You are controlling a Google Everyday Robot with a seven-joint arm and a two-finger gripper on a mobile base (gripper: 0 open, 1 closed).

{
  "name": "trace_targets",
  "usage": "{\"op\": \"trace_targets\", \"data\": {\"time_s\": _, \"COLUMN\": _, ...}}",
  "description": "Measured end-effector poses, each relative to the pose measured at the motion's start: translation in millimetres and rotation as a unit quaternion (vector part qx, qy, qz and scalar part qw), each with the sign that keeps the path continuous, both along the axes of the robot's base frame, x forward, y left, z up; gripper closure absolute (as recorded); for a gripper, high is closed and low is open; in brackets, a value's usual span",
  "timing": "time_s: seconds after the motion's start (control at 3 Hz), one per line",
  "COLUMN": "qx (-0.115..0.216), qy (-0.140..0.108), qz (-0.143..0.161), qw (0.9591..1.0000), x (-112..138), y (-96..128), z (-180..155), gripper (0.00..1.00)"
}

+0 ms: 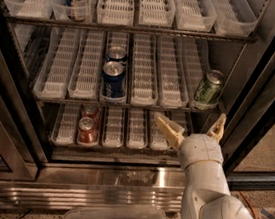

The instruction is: Pick green can from middle shelf of fridge

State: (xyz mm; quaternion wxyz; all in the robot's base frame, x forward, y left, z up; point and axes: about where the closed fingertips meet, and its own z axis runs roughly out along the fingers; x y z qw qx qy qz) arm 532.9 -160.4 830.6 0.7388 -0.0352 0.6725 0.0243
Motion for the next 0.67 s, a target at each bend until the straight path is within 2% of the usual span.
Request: {"op": "trace_targets", "data": {"time_s": 0.67, "qx": -0.004, "qy": -0.001, "qz": -0.009, "qw": 1.0, "x": 19, "y": -11, "z": -3, "gripper": 0.0}}
